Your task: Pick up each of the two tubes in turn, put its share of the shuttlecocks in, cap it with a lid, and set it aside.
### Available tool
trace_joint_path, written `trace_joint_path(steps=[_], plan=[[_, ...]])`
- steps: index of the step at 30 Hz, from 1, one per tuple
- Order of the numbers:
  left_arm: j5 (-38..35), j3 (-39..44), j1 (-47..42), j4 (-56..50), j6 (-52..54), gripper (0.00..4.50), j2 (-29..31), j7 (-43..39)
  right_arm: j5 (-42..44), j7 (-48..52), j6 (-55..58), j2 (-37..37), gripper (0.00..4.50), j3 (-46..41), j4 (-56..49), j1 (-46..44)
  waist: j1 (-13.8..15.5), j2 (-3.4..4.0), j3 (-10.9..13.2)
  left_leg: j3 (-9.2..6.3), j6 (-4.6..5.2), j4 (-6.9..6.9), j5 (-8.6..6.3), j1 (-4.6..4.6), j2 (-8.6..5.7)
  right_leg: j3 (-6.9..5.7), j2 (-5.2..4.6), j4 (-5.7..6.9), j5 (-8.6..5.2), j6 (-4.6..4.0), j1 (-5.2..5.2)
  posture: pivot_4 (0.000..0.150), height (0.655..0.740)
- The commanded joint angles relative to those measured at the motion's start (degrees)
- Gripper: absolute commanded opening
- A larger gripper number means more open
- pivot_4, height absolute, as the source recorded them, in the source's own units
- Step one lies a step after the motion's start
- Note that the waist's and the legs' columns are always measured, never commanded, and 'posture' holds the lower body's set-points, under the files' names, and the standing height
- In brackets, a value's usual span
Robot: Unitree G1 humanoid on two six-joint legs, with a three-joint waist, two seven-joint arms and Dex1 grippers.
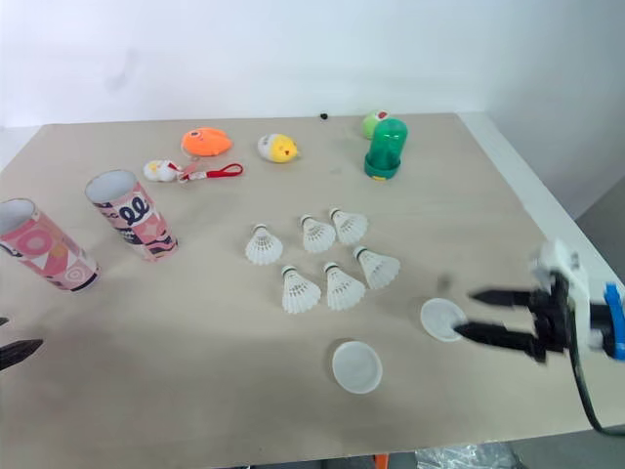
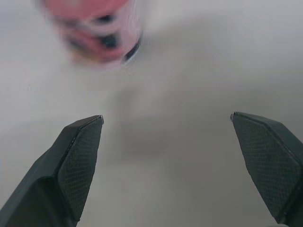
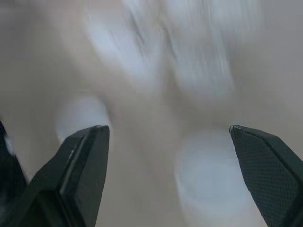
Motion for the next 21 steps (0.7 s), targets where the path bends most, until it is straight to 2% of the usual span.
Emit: trace_joint_path(steps=[1, 3, 6, 8, 9, 12, 21], plan=[[0.41, -0.18, -1.09, -1.97, -5.16, 4.50, -5.82, 6.07, 2.61, -6.95, 0.07, 6.60, 4.35, 9.55, -7.02, -9.47, 0.08, -0.29, -0.16, -0.06, 0.00, 0.01, 0.00, -0.01, 0.04, -0.05, 0.06, -0.02, 0.00, -0.06, 0.01, 0.150, 0.7400], [0.78, -0.93, -2.39, -2.41, -8.02, 4.50, -8.81, 8.83, 0.33, -9.76, -1.61, 11.56, 4.35, 15.76, -8.30, -14.99, 0.13, -0.42, -0.23, -0.05, 0.00, 0.06, 0.00, 0.00, 0.12, -0.05, 0.11, -0.02, 0.08, -0.11, 0.03, 0.150, 0.7400], [2.70, -4.31, -6.35, -1.31, -13.93, 4.50, -14.06, 14.12, -6.55, -13.92, -7.81, 23.39, 4.35, 26.57, -5.52, -24.02, 0.69, -0.46, -0.26, -0.07, 0.00, 0.22, 0.01, -0.15, 0.16, -0.08, 0.14, -0.02, 0.22, -0.04, 0.01, 0.150, 0.7400], [3.14, -6.14, -9.20, -0.49, -15.73, 4.50, -16.52, 17.11, -10.05, -14.26, -11.25, 27.90, 4.35, 30.82, -3.20, -26.65, 0.94, -0.36, -0.37, 0.13, 0.01, 0.26, 0.02, -0.09, 0.21, -0.02, 0.09, -0.02, 0.36, 0.06, 0.04, 0.150, 0.7400], [3.54, -6.73, -10.32, -0.09, -16.37, 4.50, -17.22, 18.42, -11.18, -13.83, -12.11, 29.19, 4.35, 32.16, -2.30, -27.35, 1.07, -0.41, -0.40, 0.06, 0.10, 0.32, 0.14, -0.26, 0.16, -0.05, 0.11, -0.02, 0.49, 0.31, 0.03, 0.150, 0.7400], [4.68, -9.49, -13.14, 1.64, -17.67, 4.50, -18.73, 21.35, -14.50, -13.41, -14.99, 32.96, 4.35, 36.60, 1.24, -29.61, 1.24, -0.80, -0.64, 0.11, 0.05, 0.33, 0.12, -0.29, 0.21, -0.08, 0.06, -0.03, 0.50, 0.24, 0.04, 0.150, 0.7400], [9.03, -12.37, -20.49, 12.05, -21.64, 4.50, -18.57, 31.55, -20.55, -13.32, -19.82, 39.77, 4.35, 41.23, 8.38, -34.12, 1.32, -0.77, -0.64, 0.13, 0.06, 0.32, 0.11, -0.23, 0.34, -0.23, 0.12, -0.01, 0.54, 0.16, 0.01, 0.150, 0.7400]])
